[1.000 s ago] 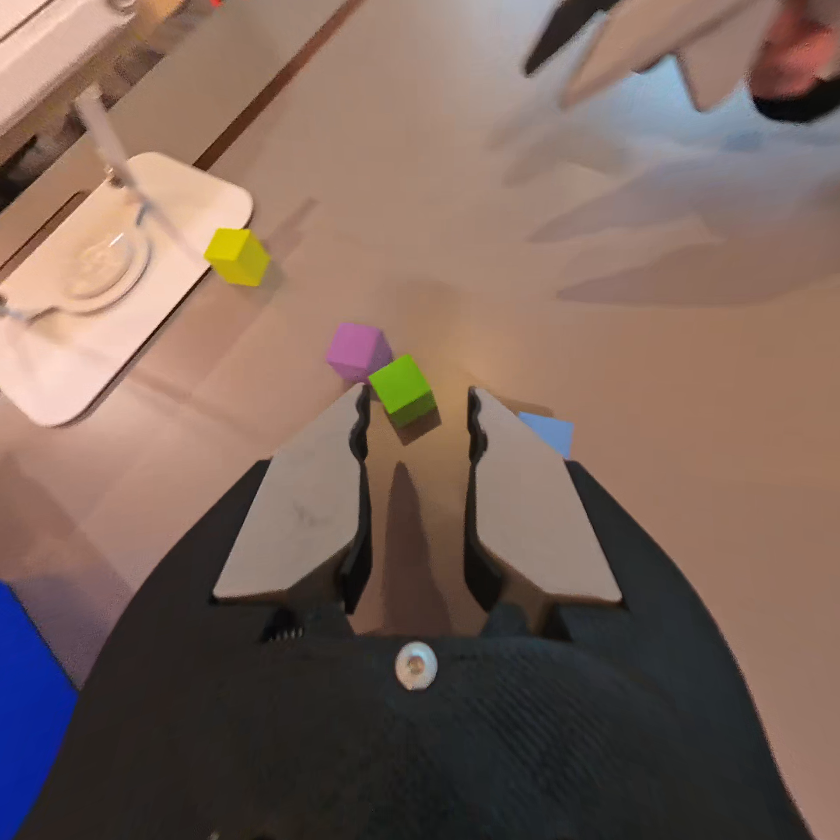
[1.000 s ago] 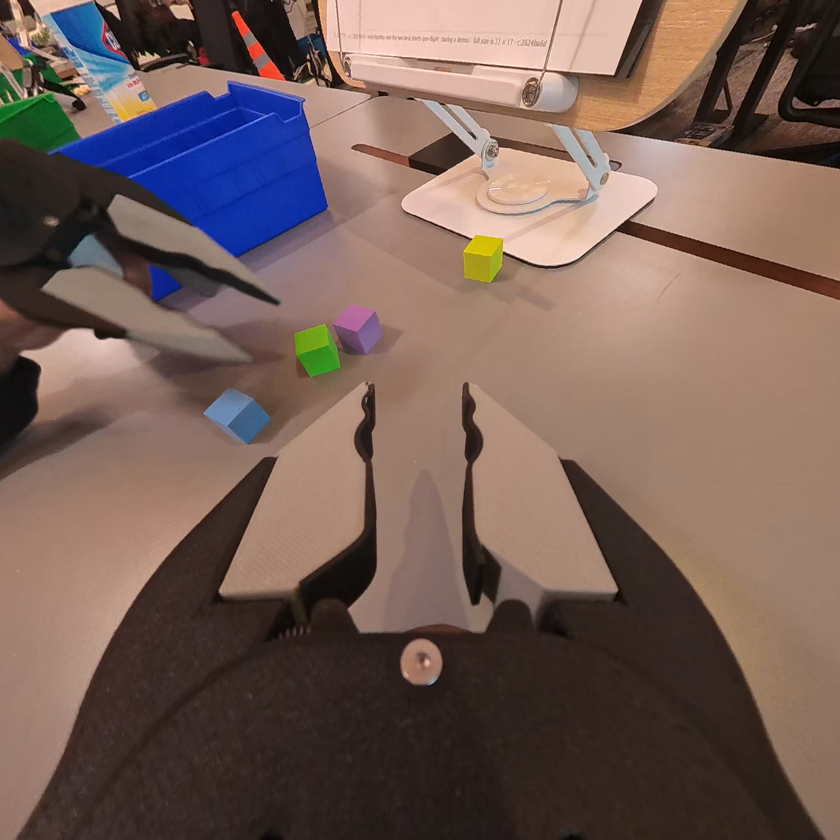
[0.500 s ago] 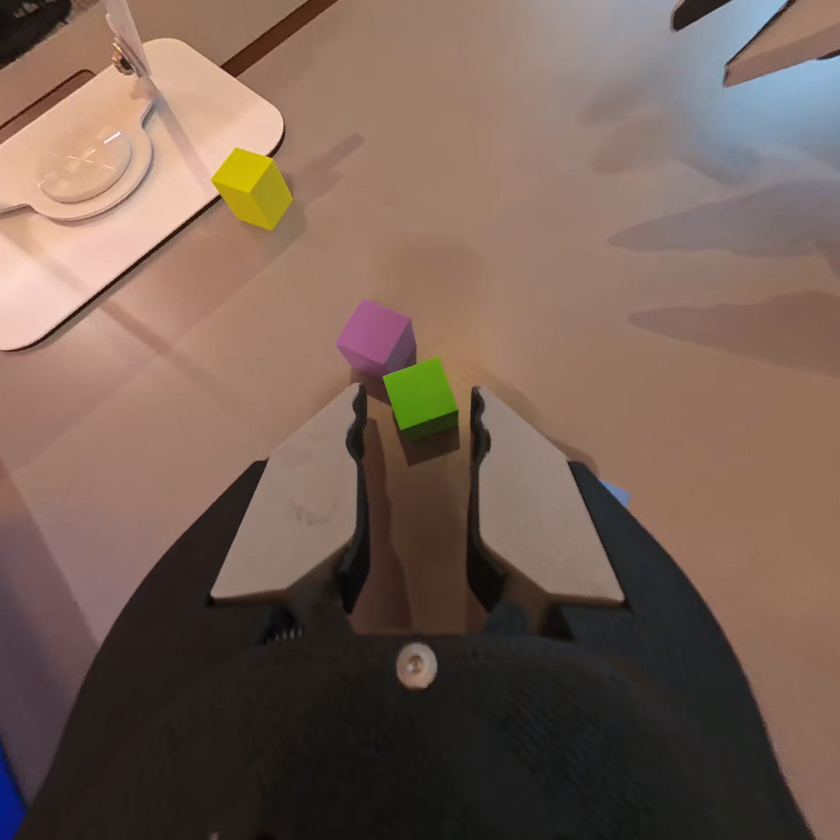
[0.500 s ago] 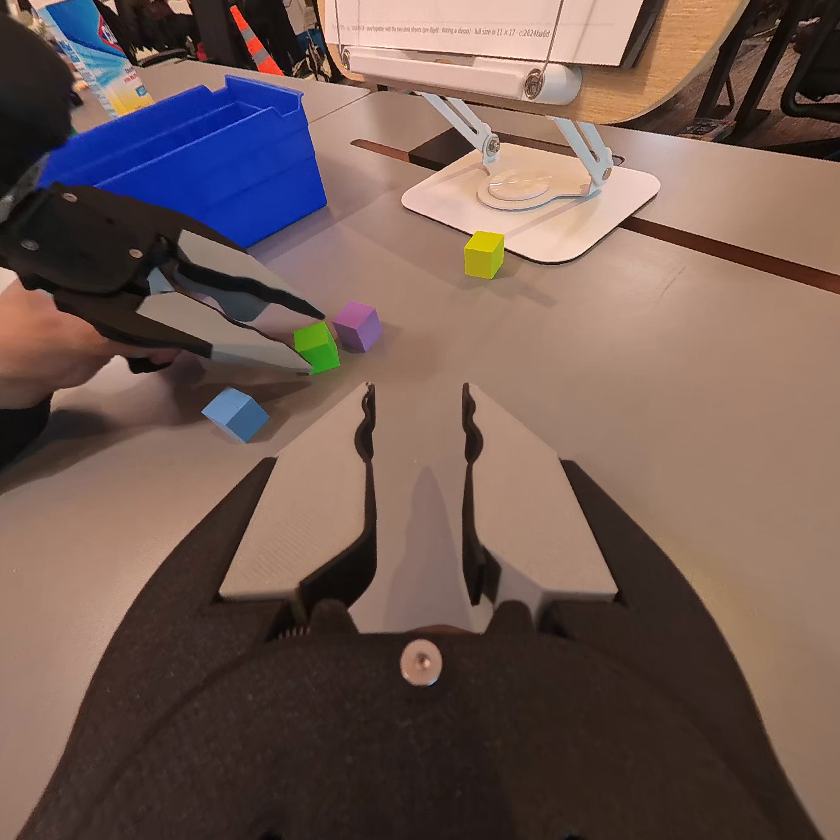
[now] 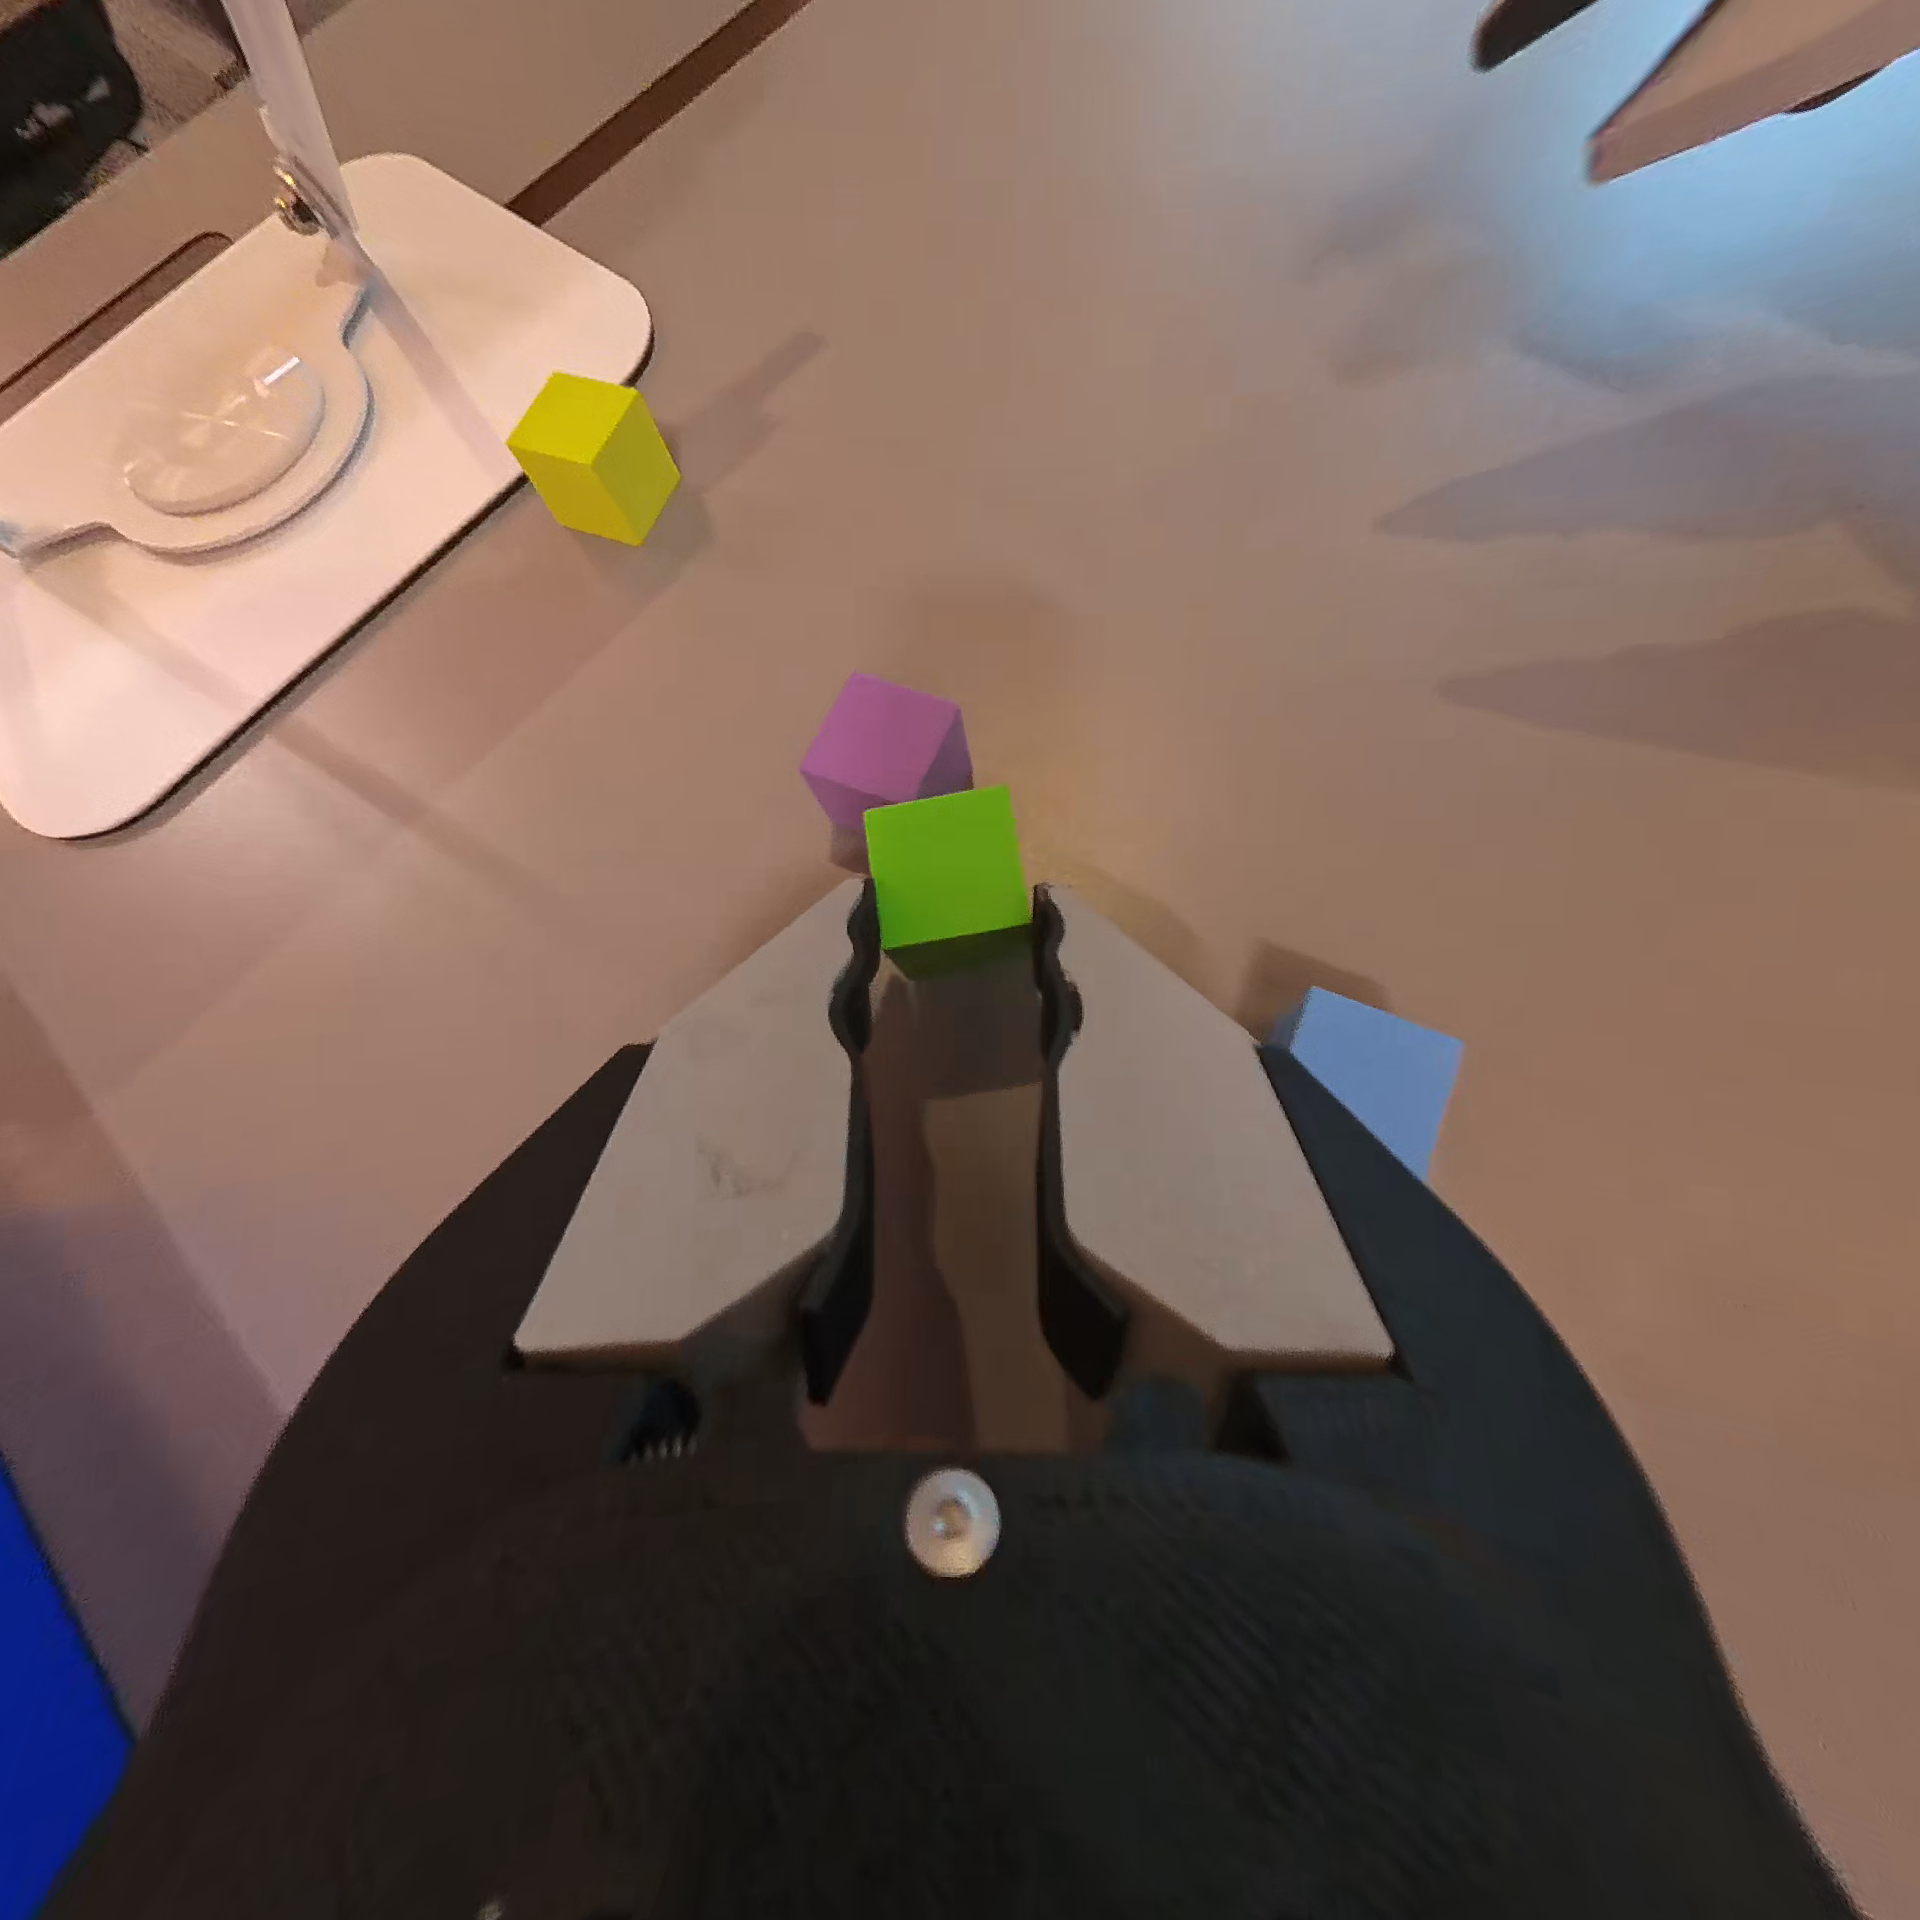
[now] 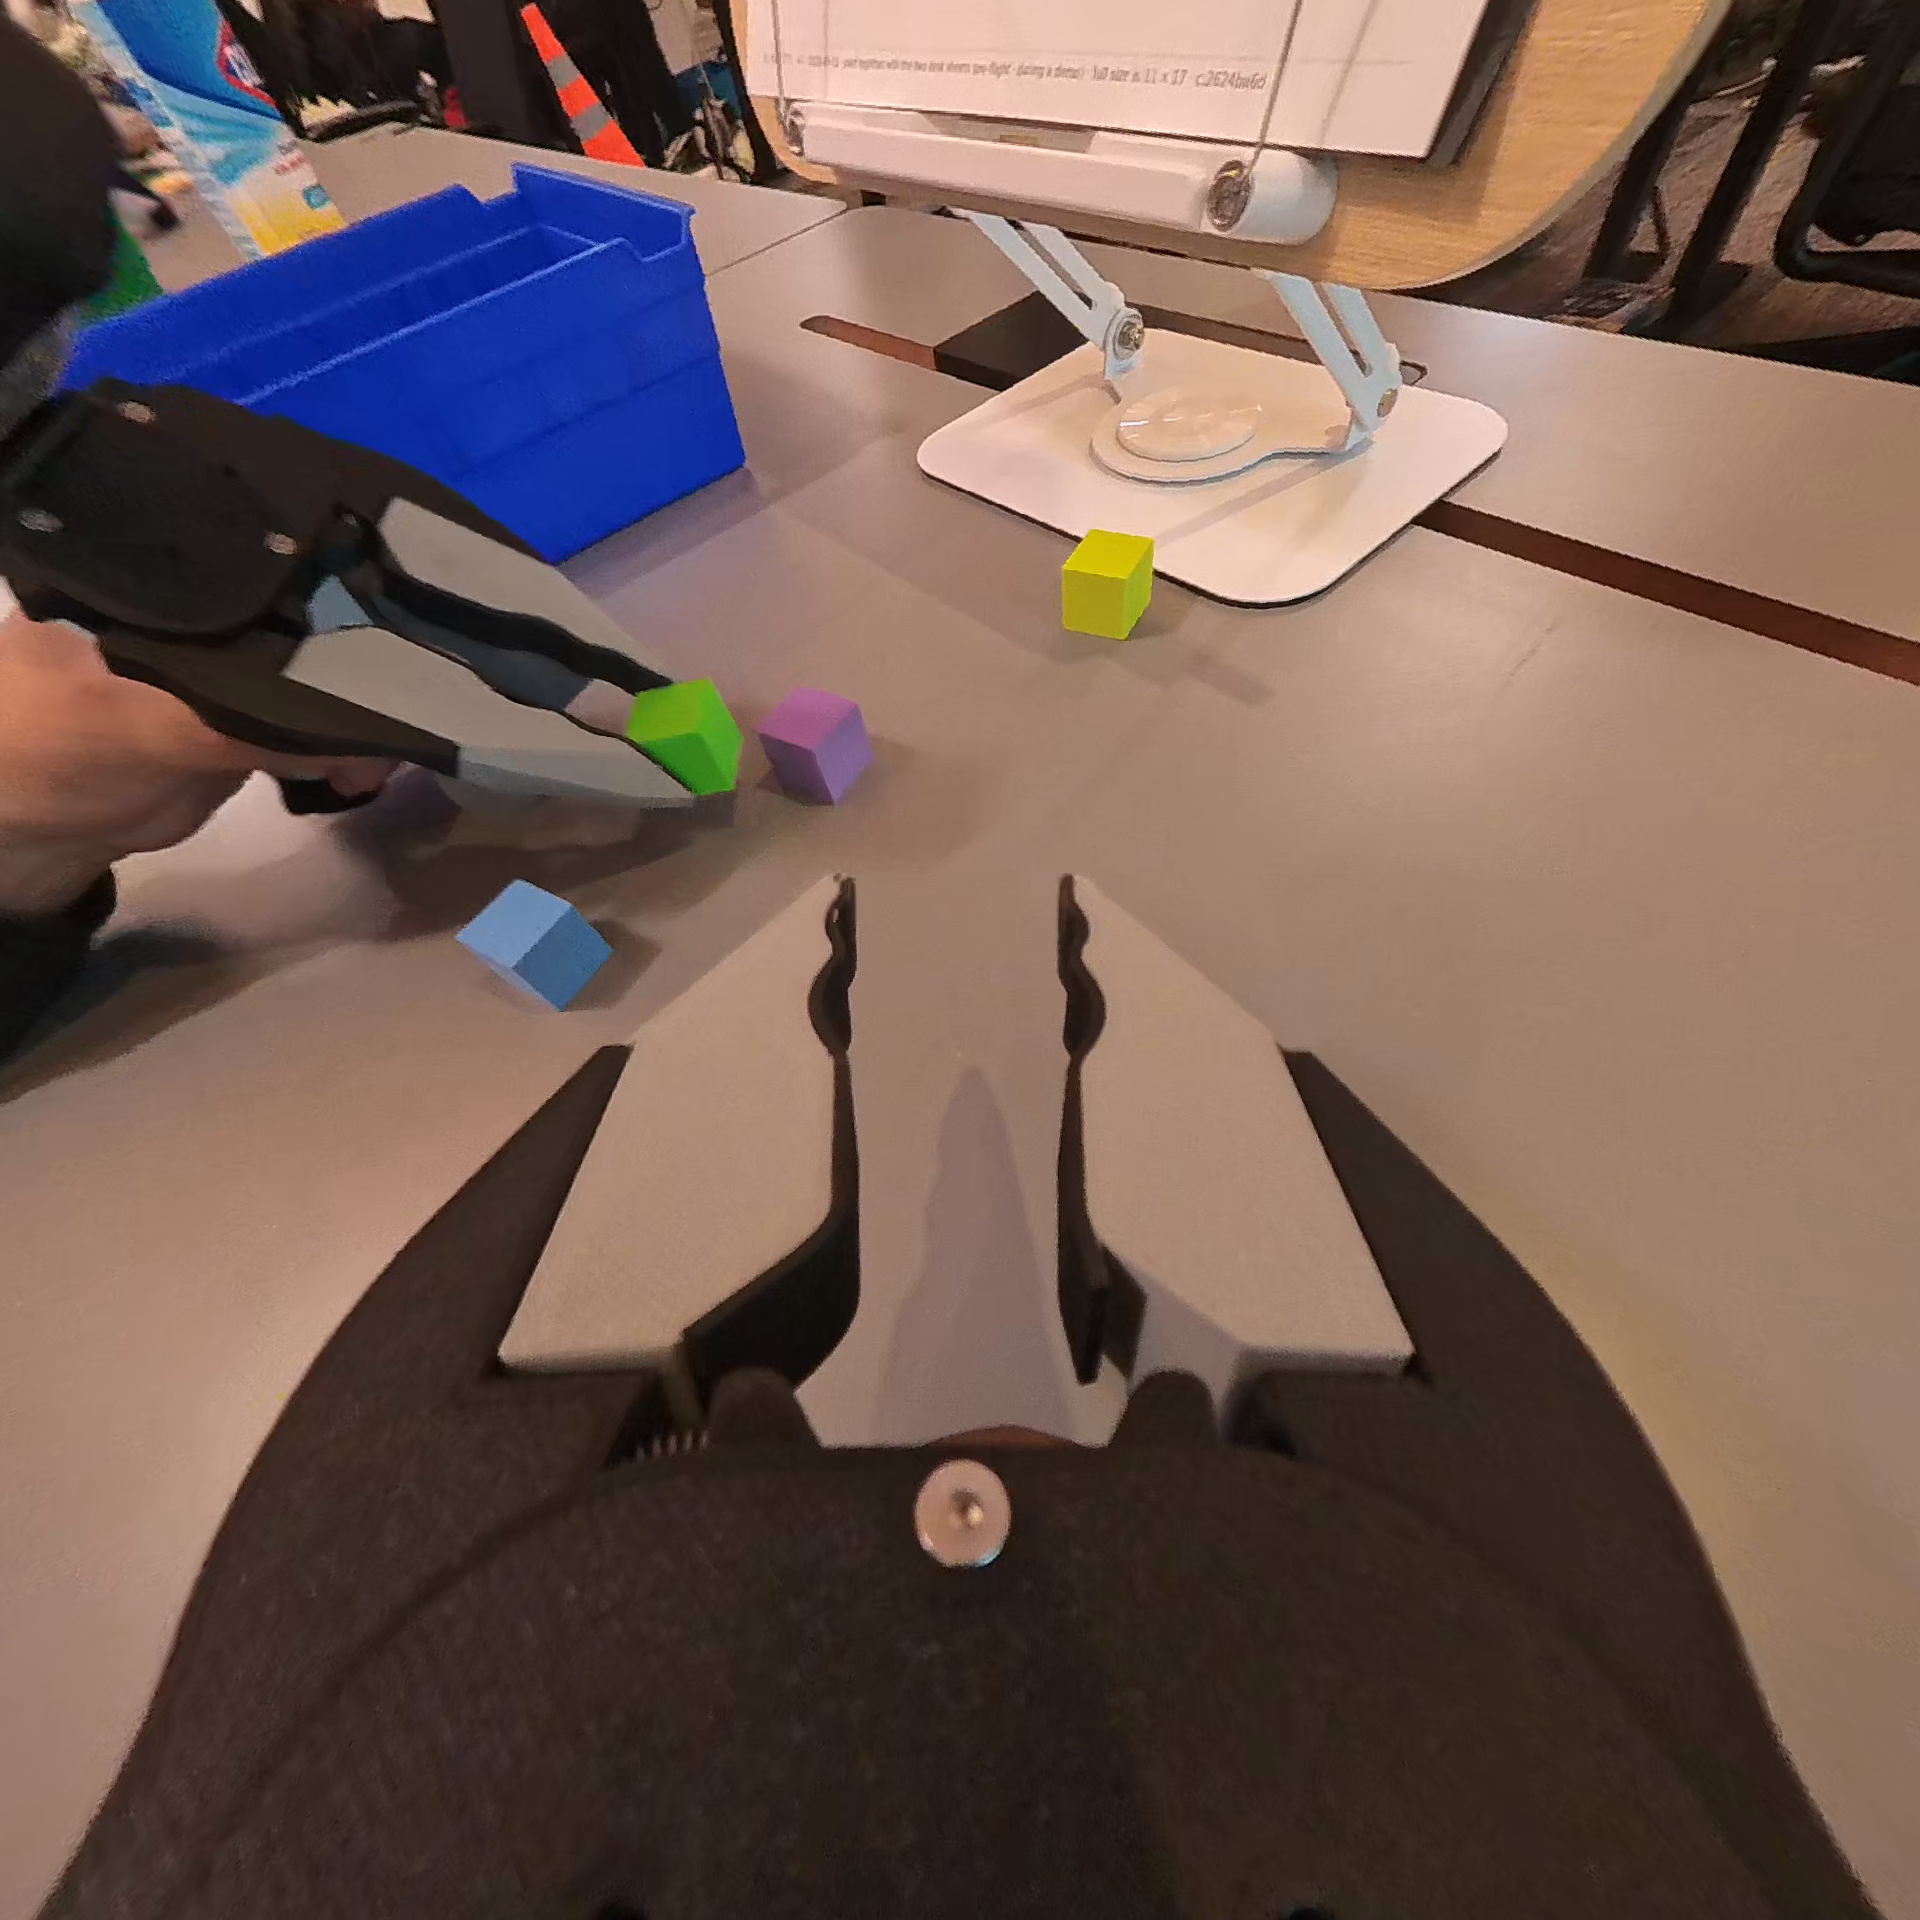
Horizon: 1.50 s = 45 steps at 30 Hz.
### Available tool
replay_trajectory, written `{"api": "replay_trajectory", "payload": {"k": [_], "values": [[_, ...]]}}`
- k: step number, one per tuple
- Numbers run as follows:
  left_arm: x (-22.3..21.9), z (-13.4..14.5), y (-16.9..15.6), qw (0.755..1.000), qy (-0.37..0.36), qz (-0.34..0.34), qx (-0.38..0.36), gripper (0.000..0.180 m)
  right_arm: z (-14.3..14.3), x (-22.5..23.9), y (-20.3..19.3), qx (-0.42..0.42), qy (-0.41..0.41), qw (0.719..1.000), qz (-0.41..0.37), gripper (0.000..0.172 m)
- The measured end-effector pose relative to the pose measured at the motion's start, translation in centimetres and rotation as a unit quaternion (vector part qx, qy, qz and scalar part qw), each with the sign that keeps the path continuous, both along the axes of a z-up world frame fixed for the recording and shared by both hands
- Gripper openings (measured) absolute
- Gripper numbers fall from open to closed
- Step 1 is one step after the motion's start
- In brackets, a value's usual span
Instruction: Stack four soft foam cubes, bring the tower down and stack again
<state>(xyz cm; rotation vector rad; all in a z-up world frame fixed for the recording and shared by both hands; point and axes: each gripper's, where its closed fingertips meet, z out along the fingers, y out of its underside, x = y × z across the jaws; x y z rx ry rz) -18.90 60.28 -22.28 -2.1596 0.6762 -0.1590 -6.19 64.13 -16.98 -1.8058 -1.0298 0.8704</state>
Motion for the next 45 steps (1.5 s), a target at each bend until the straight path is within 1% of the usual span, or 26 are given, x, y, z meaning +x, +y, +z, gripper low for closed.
{"api": "replay_trajectory", "payload": {"k": [3,5,7,9,11,16,20,28,33,45], "values": [[0.3,0.9,-0.6,1.000,-0.004,-0.018,0.008,0.027,-0.4,0.7,1.4,0.022,-0.021,0.998,-0.049,0.042],[0.7,1.5,-1.0,0.999,-0.007,-0.033,0.013,0.027,-1.0,1.9,3.0,0.043,-0.055,0.992,-0.105,0.048],[1.1,2.2,-1.5,0.999,-0.010,-0.048,0.017,0.027,-1.4,3.1,4.4,0.062,-0.082,0.982,-0.160,0.051],[1.6,2.5,-2.0,0.998,-0.010,-0.065,0.015,0.027,-1.3,4.0,5.4,0.076,-0.087,0.973,-0.199,0.052],[2.2,2.6,-2.6,0.996,-0.010,-0.084,0.009,0.027,-0.9,4.7,6.1,0.085,-0.084,0.966,-0.228,0.057],[3.4,2.6,-4.4,0.990,-0.009,-0.140,-0.012,0.027,-1.1,4.2,5.8,0.069,-0.071,0.973,-0.211,0.059],[4.1,2.5,-5.4,0.985,-0.019,-0.167,-0.031,0.027,-1.5,3.7,5.4,0.058,-0.070,0.977,-0.194,0.059],[4.2,2.2,-6.4,0.984,-0.016,-0.168,-0.062,0.027,-1.4,3.4,5.0,0.056,-0.066,0.980,-0.180,0.059],[4.5,1.5,-7.0,0.981,0.003,-0.178,-0.075,0.027,-1.5,3.2,4.9,0.053,-0.066,0.981,-0.174,0.059],[4.1,0.9,-6.9,0.981,0.023,-0.174,-0.081,0.027,-1.4,3.1,4.7,0.053,-0.062,0.982,-0.170,0.059]]}}
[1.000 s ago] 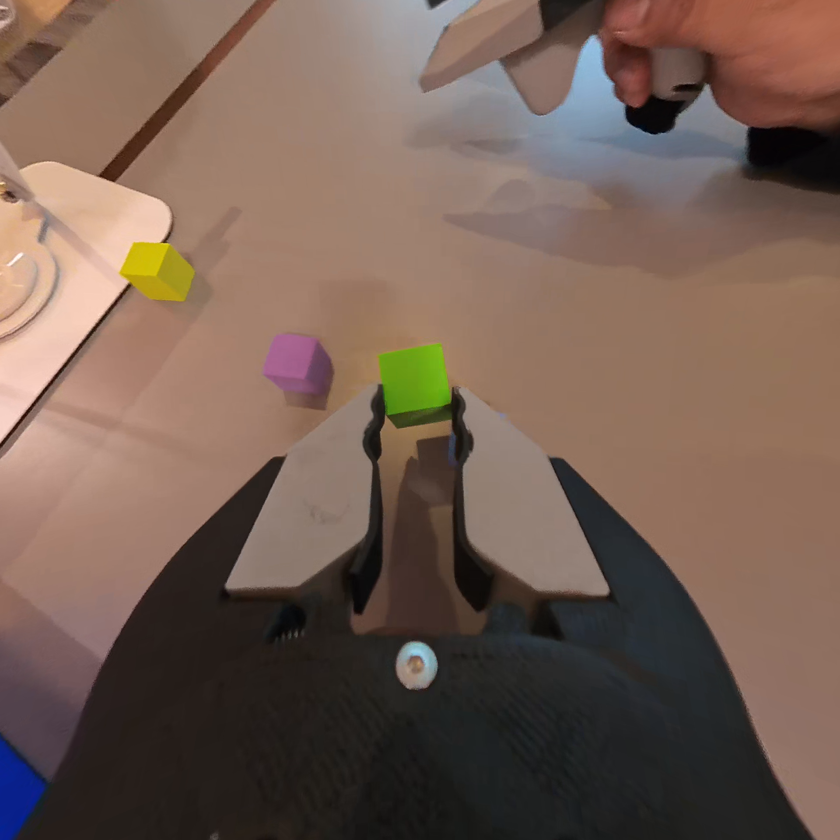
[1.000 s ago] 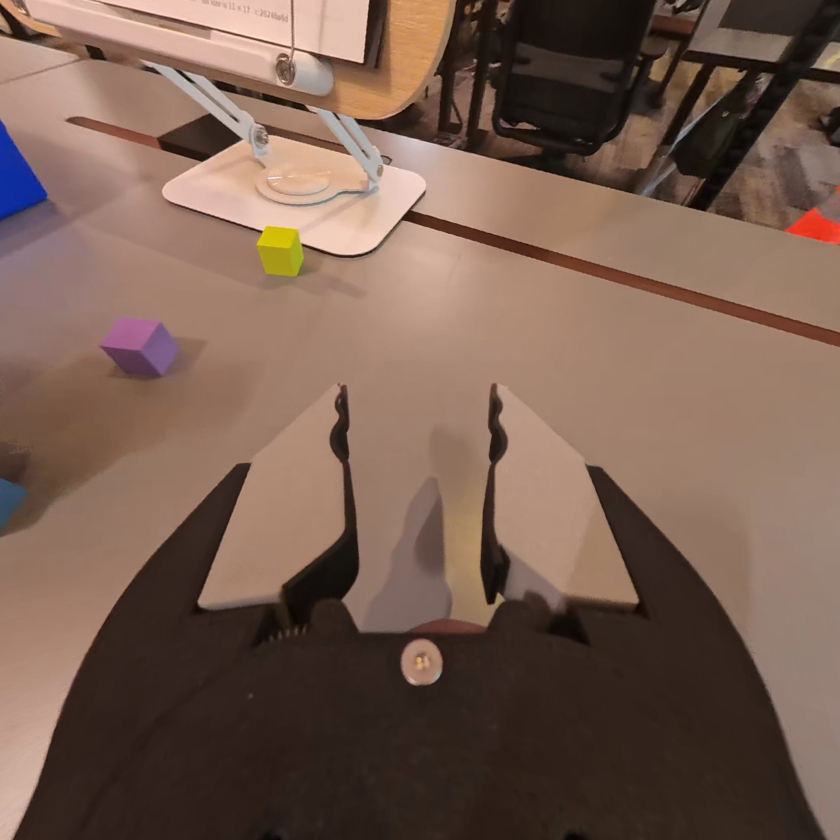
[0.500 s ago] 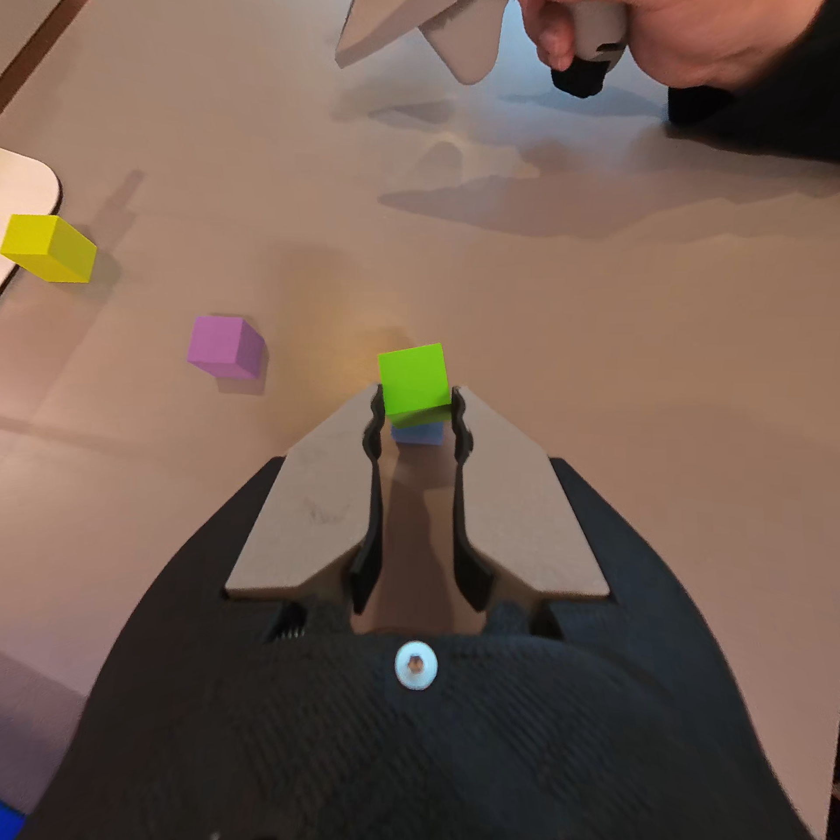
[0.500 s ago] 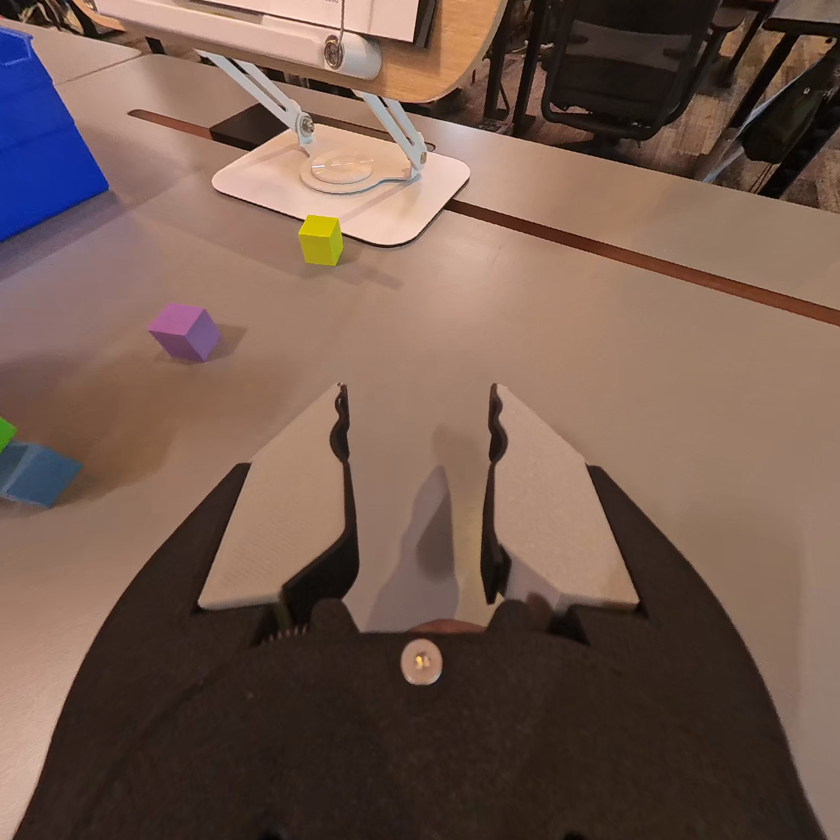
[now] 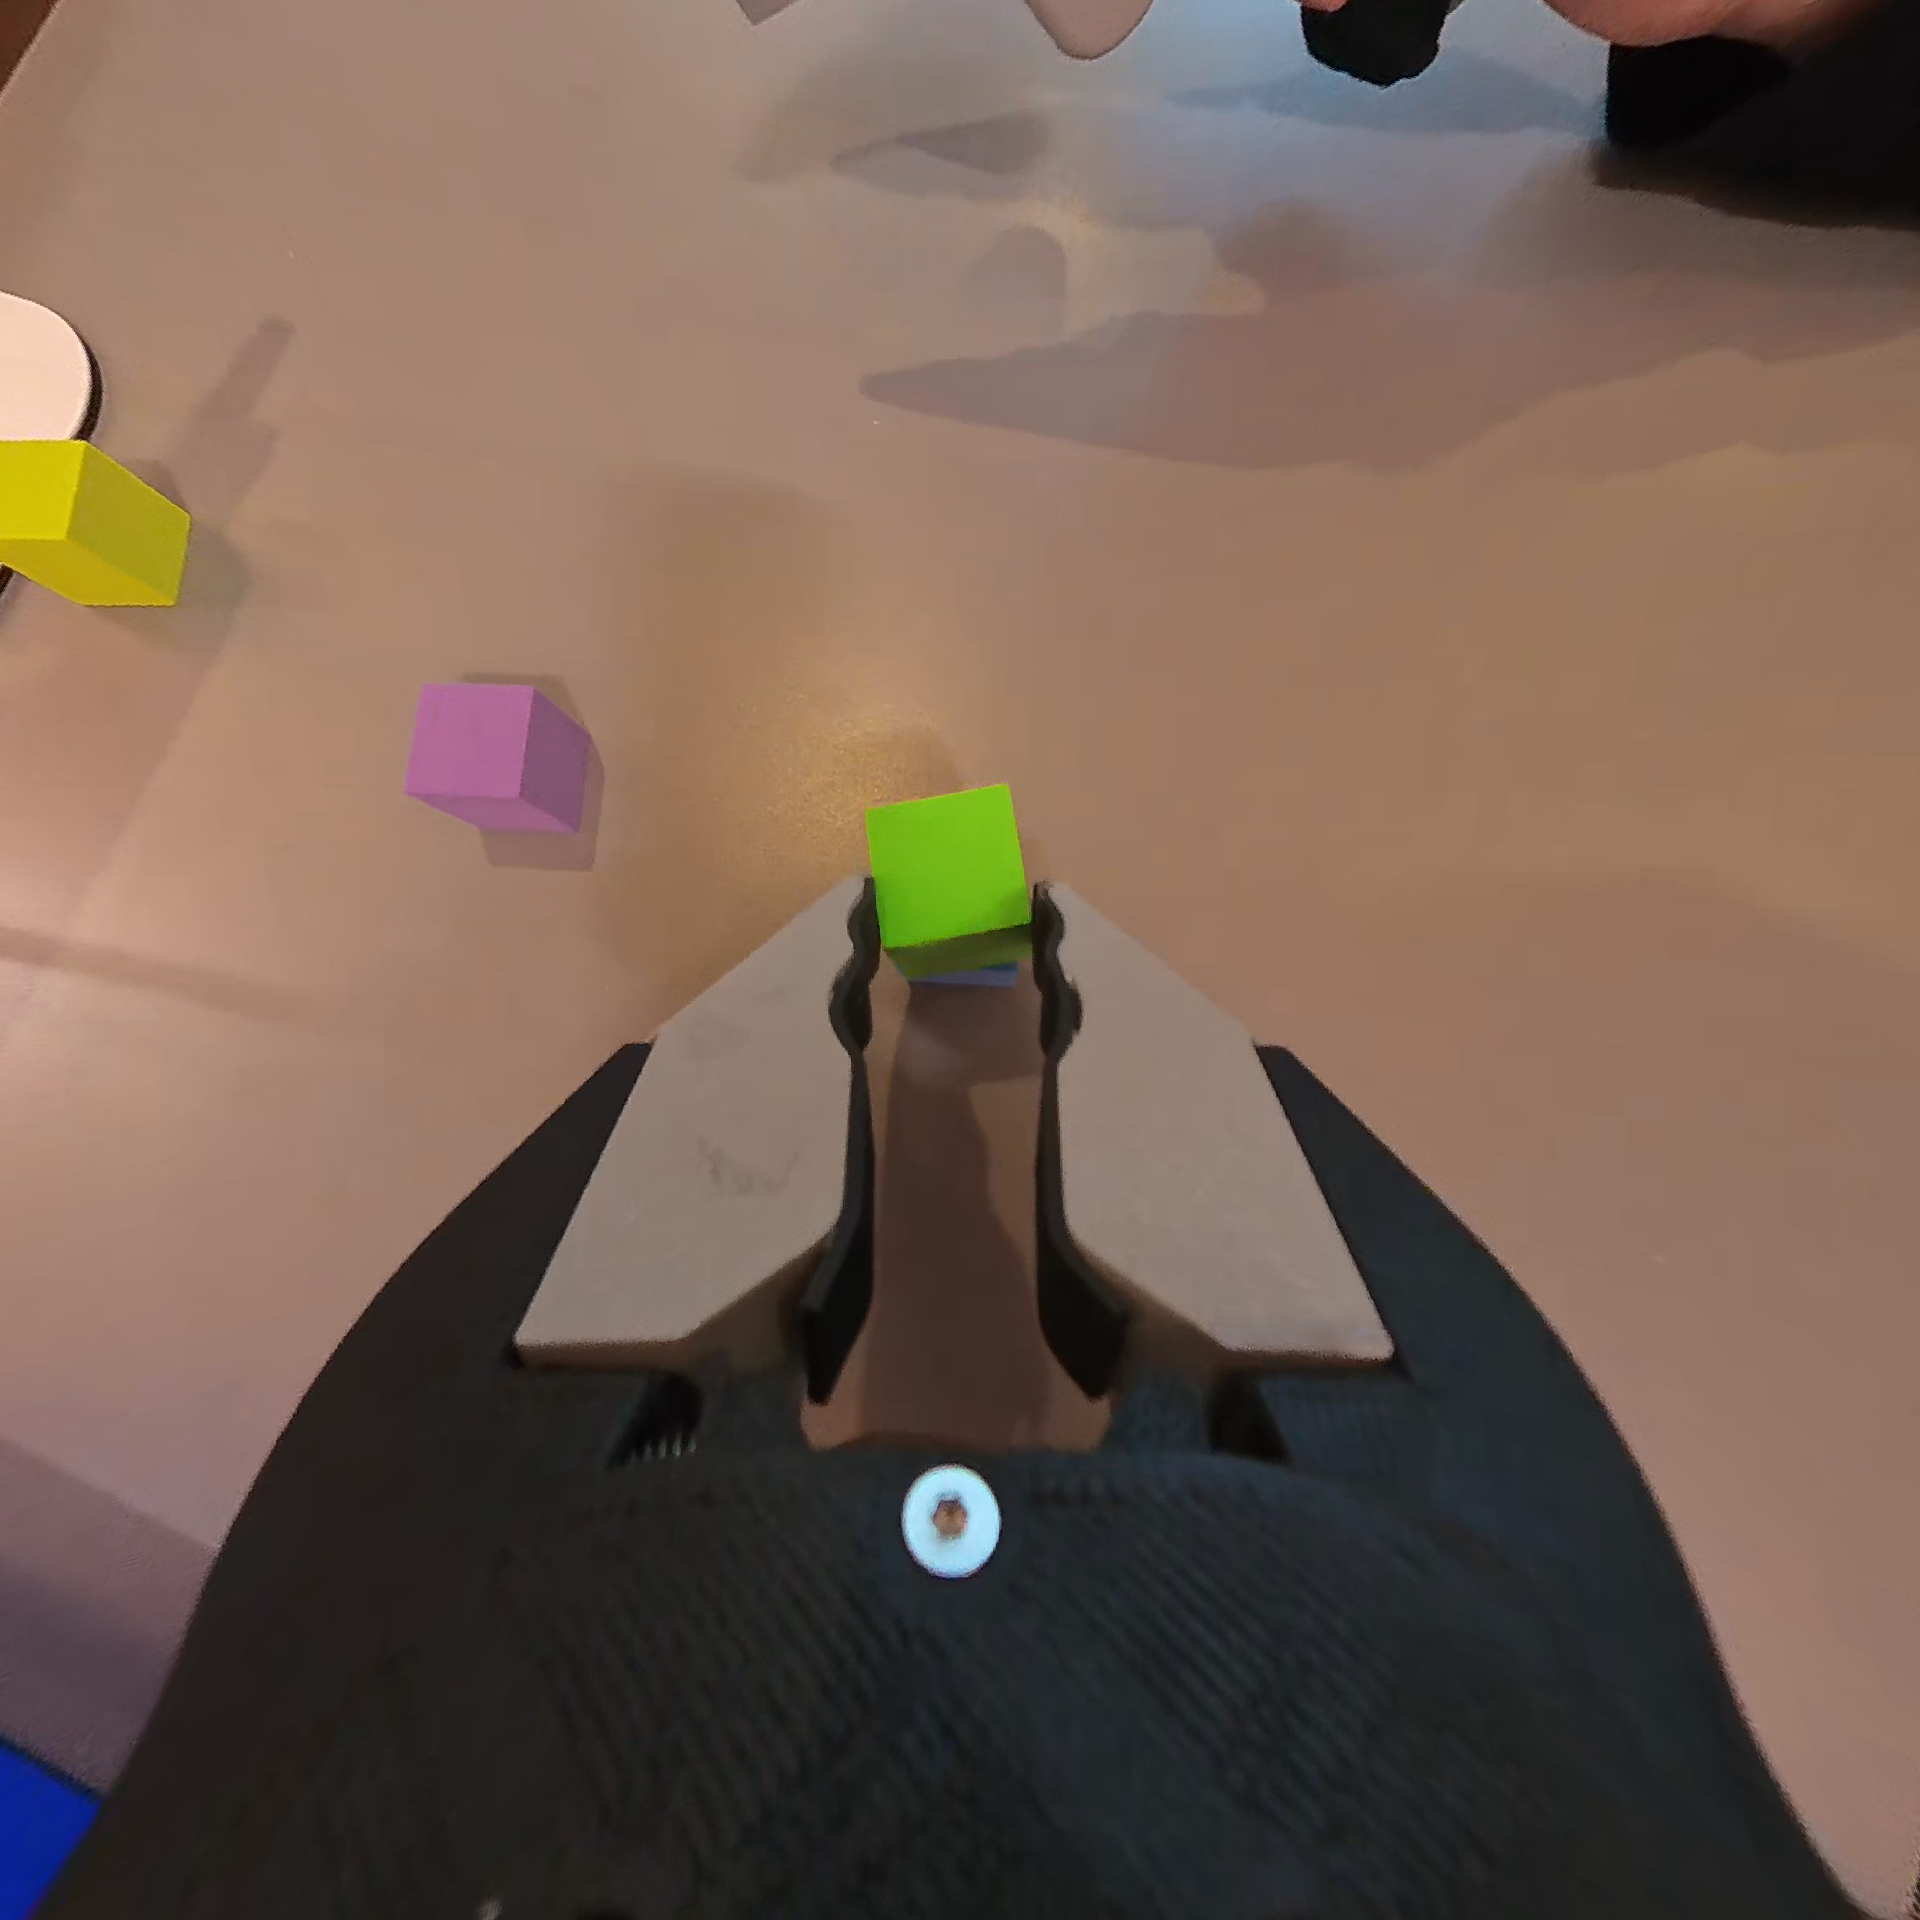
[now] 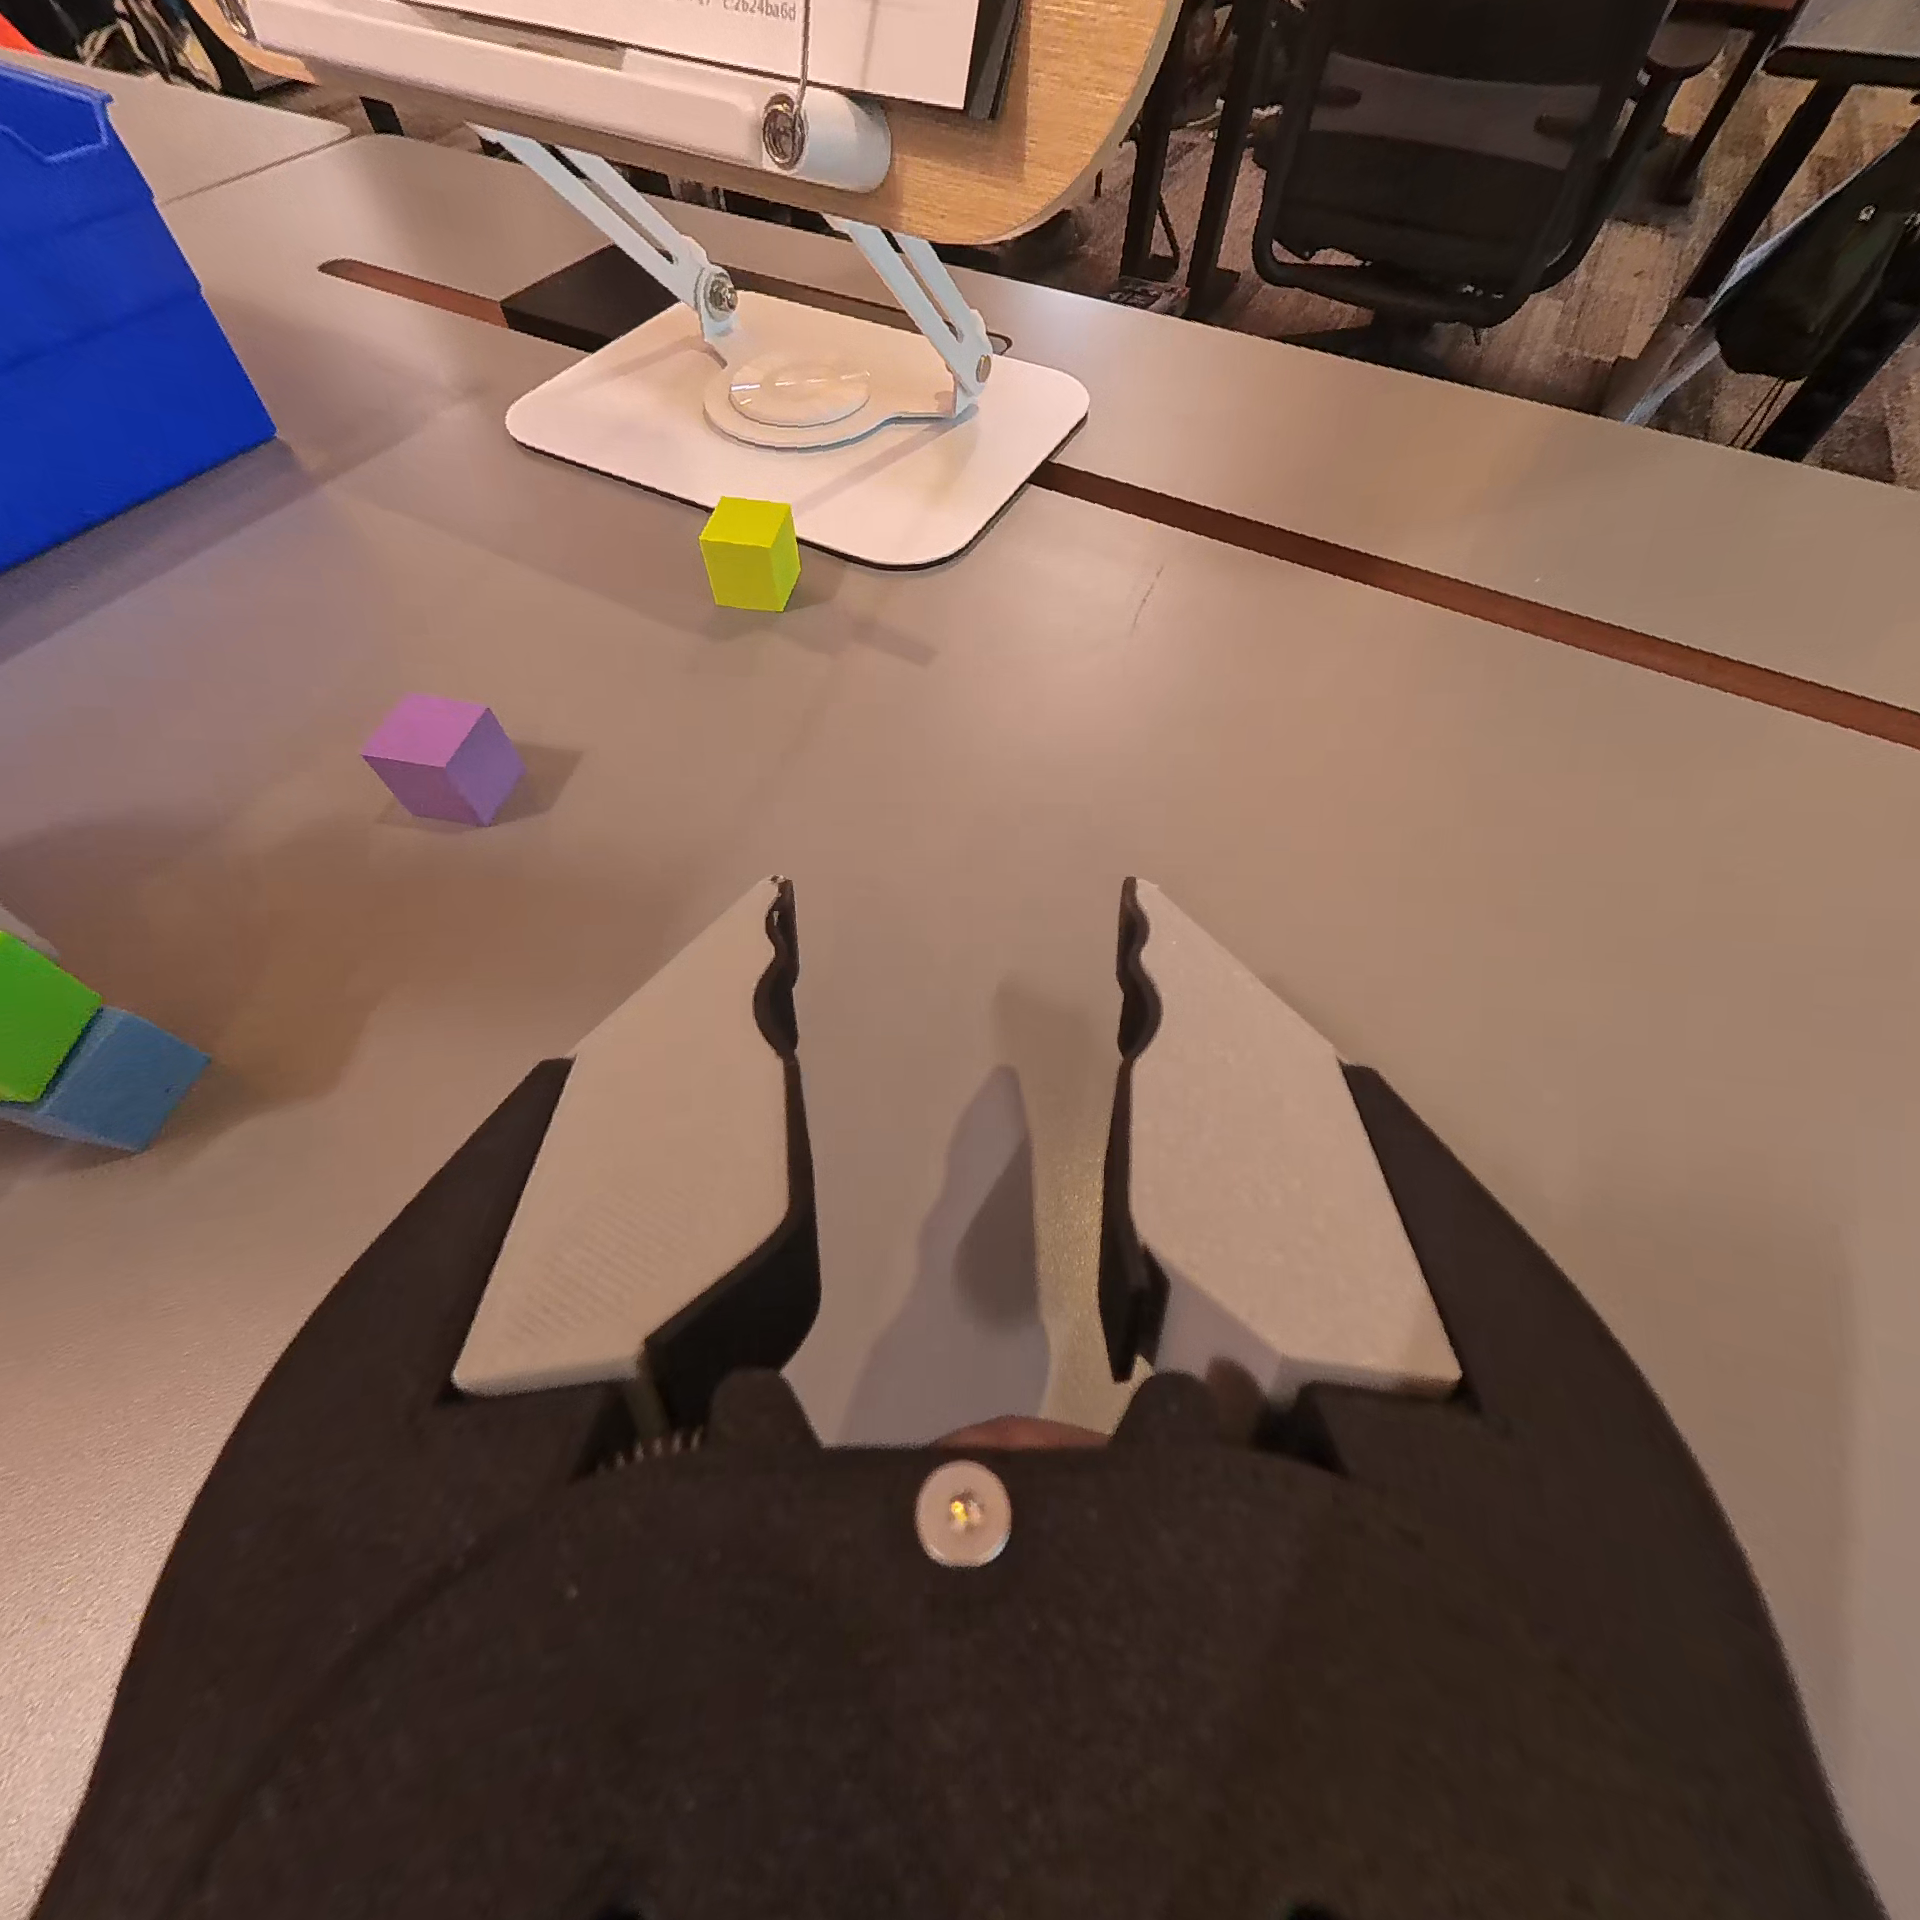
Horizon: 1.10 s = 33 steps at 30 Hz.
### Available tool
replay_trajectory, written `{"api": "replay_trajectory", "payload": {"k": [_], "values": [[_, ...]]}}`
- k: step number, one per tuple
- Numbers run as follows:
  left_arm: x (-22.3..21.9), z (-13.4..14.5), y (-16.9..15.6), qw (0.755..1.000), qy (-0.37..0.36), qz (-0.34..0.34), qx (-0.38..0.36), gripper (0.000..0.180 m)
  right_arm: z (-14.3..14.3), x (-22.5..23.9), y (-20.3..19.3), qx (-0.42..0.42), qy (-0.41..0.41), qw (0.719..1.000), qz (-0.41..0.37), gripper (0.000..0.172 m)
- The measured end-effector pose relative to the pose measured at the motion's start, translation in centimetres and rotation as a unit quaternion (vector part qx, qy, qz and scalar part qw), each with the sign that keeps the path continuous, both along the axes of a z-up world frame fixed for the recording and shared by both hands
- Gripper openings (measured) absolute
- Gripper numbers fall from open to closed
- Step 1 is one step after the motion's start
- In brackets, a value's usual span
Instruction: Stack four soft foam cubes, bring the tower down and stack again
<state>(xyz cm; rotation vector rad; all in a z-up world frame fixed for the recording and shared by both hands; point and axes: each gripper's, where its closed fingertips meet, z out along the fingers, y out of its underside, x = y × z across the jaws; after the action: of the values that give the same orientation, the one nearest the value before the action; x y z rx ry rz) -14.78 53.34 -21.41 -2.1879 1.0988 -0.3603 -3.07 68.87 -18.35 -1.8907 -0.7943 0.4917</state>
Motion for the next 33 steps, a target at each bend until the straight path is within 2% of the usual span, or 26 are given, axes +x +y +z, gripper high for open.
{"api": "replay_trajectory", "payload": {"k": [23,33], "values": [[-0.02,-0.07,-0.14,1.000,0.013,-0.022,0.015,0.026,0.07,-0.11,-0.22,-0.003,0.002,1.000,0.006,0.059],[-0.20,-0.29,-0.18,0.999,-0.009,-0.046,0.015,0.026,0.29,-0.22,-0.39,-0.003,0.007,1.000,0.010,0.059]]}}
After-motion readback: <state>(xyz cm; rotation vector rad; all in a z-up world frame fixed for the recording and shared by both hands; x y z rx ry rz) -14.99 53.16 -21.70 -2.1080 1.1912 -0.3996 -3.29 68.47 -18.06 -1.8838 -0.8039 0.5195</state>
